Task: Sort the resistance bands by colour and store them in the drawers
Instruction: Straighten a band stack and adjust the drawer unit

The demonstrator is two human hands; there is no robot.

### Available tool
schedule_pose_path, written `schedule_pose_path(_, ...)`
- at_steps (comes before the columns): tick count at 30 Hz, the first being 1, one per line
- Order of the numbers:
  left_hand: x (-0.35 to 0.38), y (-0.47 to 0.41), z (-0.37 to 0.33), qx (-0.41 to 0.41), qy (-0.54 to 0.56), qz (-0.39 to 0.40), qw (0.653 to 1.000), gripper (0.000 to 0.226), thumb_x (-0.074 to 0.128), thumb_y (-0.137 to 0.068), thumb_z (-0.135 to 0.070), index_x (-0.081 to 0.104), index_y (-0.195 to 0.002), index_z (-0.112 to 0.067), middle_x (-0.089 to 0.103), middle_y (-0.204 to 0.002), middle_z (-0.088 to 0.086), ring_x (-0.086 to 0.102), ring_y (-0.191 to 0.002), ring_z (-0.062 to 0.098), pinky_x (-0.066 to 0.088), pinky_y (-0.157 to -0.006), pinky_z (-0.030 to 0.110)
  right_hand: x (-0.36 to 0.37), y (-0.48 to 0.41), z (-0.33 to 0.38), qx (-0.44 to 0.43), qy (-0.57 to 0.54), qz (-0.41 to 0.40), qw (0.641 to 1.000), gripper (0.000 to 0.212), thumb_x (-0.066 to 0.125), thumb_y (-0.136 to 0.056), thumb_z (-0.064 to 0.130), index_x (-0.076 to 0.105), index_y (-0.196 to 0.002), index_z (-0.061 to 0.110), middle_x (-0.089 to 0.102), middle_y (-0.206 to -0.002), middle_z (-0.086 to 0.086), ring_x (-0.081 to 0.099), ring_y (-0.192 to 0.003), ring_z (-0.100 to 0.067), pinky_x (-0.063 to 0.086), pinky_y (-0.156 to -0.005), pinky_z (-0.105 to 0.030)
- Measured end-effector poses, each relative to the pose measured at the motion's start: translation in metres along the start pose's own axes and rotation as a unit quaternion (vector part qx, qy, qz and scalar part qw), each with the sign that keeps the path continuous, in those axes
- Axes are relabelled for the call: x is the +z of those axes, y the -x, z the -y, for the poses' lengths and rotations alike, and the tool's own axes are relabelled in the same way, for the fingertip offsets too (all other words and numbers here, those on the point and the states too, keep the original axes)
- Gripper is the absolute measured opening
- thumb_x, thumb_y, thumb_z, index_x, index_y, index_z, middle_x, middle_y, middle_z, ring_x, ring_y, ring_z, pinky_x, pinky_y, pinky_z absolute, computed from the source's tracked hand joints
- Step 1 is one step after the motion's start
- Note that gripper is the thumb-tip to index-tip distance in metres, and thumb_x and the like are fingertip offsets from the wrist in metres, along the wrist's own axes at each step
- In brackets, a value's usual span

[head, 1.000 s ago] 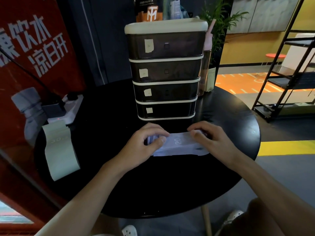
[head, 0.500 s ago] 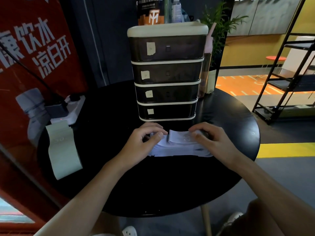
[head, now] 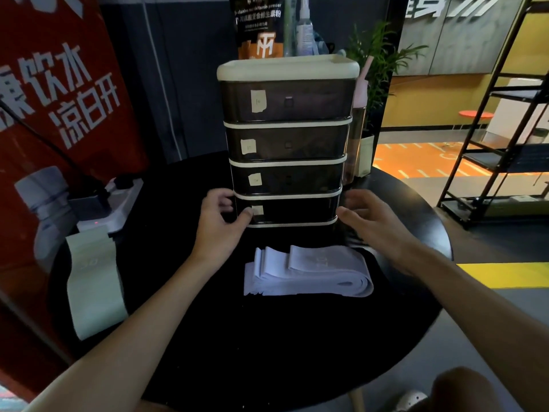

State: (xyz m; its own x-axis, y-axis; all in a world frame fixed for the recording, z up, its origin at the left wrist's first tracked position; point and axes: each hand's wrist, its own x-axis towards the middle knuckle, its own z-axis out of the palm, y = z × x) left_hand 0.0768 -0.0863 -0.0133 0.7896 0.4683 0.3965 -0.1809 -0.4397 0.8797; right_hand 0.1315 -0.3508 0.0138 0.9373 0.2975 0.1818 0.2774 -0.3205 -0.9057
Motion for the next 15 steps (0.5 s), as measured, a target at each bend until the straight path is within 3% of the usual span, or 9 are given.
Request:
schedule_pose_path(2, 0.002, -0.015, 0.006, -0.032, -0.007, -0.004, 0.999, 0.064, 0.079, -0.084, -0.022, 0.042, -0.136, -0.020, 0.047, -0.131, 0.005, 0.053, -0.114, 0.016, 0.048, -0.098, 0.032, 0.001, -0.014, 0.001, 0.028, -0.026, 0.003, 0.999, 0.058, 0.064, -0.093, 0.026, 0.038, -0.144, 0.022, 0.052, -0.133, 0.002, 0.062, -0.098, -0.002, 0.048, -0.066, -0.013)
schedule_pose_path(4, 0.007, -0.024, 0.007, -0.041, -0.003, 0.019, 0.999, 0.075, 0.079, -0.084, -0.022, 0.035, -0.145, -0.019, 0.045, -0.136, 0.003, 0.051, -0.120, 0.017, 0.047, -0.102, 0.034, 0.002, -0.023, 0.001, 0.036, -0.063, 0.026, 0.997, 0.064, 0.063, -0.094, 0.021, 0.030, -0.149, 0.025, 0.053, -0.133, 0.007, 0.065, -0.091, 0.004, 0.051, -0.062, -0.011)
schedule_pose_path(7, 0.017, -0.030, 0.009, -0.022, 0.008, 0.036, 0.999, 0.067, 0.077, -0.085, -0.015, 0.040, -0.142, -0.020, 0.052, -0.130, -0.002, 0.053, -0.118, 0.016, 0.047, -0.101, 0.032, 0.007, -0.033, 0.000, 0.028, -0.089, 0.049, 0.994, 0.060, 0.060, -0.095, 0.017, 0.030, -0.146, 0.030, 0.059, -0.107, 0.024, 0.064, -0.086, 0.010, 0.051, -0.064, -0.009)
schedule_pose_path(12, 0.023, -0.040, 0.010, -0.022, 0.032, 0.021, 0.999, 0.063, 0.075, -0.086, -0.010, 0.039, -0.137, -0.018, 0.052, -0.117, -0.012, 0.054, -0.107, 0.002, 0.044, -0.096, 0.023, 0.011, -0.048, -0.003, 0.032, -0.091, 0.053, 0.994, 0.057, 0.060, -0.096, 0.018, 0.033, -0.145, 0.032, 0.065, -0.109, 0.016, 0.067, -0.095, 0.001, 0.052, -0.066, -0.011)
schedule_pose_path(15, 0.024, -0.050, 0.010, -0.029, 0.029, 0.034, 0.999, 0.065, 0.076, -0.086, -0.013, 0.038, -0.138, -0.019, 0.052, -0.117, -0.012, 0.055, -0.113, 0.008, 0.046, -0.100, 0.028, 0.012, -0.057, 0.000, 0.025, -0.083, 0.045, 0.995, 0.056, 0.060, -0.096, 0.015, 0.035, -0.145, 0.025, 0.063, -0.105, 0.020, 0.067, -0.086, 0.007, 0.051, -0.065, -0.010)
